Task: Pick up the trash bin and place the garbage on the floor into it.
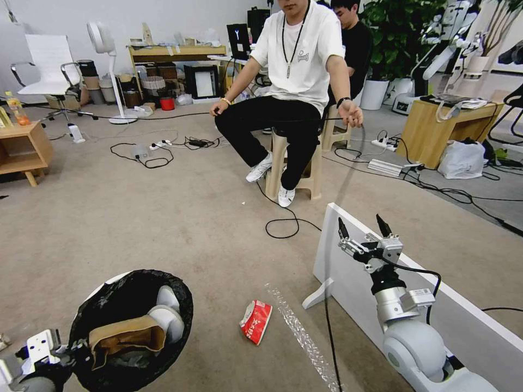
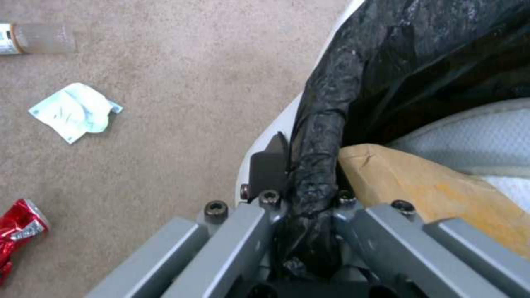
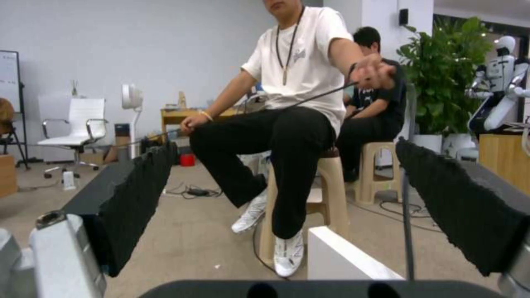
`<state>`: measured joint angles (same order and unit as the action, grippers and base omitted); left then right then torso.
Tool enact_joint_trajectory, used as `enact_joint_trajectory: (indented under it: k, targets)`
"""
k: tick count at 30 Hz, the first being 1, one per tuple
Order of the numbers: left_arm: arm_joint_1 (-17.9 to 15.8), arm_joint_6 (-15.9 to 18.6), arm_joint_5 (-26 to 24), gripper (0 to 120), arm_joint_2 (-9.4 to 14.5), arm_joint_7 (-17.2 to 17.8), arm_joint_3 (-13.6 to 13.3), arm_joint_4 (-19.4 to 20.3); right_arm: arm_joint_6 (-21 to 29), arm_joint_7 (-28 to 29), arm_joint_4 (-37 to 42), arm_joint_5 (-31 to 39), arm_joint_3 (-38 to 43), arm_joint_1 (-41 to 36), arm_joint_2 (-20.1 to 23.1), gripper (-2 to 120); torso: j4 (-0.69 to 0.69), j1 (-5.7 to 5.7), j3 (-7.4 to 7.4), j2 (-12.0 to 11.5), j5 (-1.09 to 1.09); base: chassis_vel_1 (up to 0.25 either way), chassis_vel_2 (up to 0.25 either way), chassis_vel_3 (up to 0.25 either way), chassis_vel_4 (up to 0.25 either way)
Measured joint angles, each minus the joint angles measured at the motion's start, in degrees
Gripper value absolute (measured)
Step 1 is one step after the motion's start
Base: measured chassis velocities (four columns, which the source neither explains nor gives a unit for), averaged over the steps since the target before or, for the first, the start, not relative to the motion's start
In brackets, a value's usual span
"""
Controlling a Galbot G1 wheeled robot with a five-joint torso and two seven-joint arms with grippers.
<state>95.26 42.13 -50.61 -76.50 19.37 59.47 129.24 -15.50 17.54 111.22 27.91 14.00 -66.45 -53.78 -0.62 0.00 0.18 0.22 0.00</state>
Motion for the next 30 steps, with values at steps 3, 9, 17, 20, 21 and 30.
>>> enact_joint_trajectory:
  k: [3,9,17,20,21,30]
  targets:
    - [-0.05,0.00,-0.01,1,-0.09,0.00,-0.06,-0.10,0.30,0.09,0.11,0.24,-0.01,0.17,0.12,100,0.00,0.00,0.00,0.00,0.00,0.000,0.000,0.000,0.000]
    - [-0.19,0.00,0.01,1,-0.21,-0.01,-0.09,-0.27,10.73,5.76,5.59,9.48,-2.53,2.92,1.13,100,0.00,0.00,0.00,0.00,-0.01,0.000,0.000,0.000,0.000]
    - [-0.27,0.00,0.02,1,0.01,-0.03,-0.19,-0.20,28.21,17.68,9.78,34.11,-7.24,10.72,1.26,100,0.00,0.00,0.01,0.00,-0.01,0.000,0.000,0.000,0.000]
    - [-0.44,0.00,0.07,1,0.24,-0.03,-0.38,-0.58,32.49,22.82,9.86,42.39,-9.66,13.19,0.80,100,0.01,0.00,0.01,0.01,-0.01,0.000,0.000,0.000,0.000]
    - [-0.60,0.00,0.08,1,0.54,-0.03,-0.60,-0.87,33.82,26.12,9.46,46.06,-11.00,14.20,0.30,100,0.02,0.00,0.01,0.01,0.00,0.000,0.000,0.000,0.000]
    - [-0.52,-0.01,0.60,1,2.21,-0.52,-1.20,-2.42,37.59,33.59,6.48,55.09,-14.03,14.55,-1.87,100,0.00,0.00,0.00,0.01,0.00,0.000,0.000,0.000,0.000]
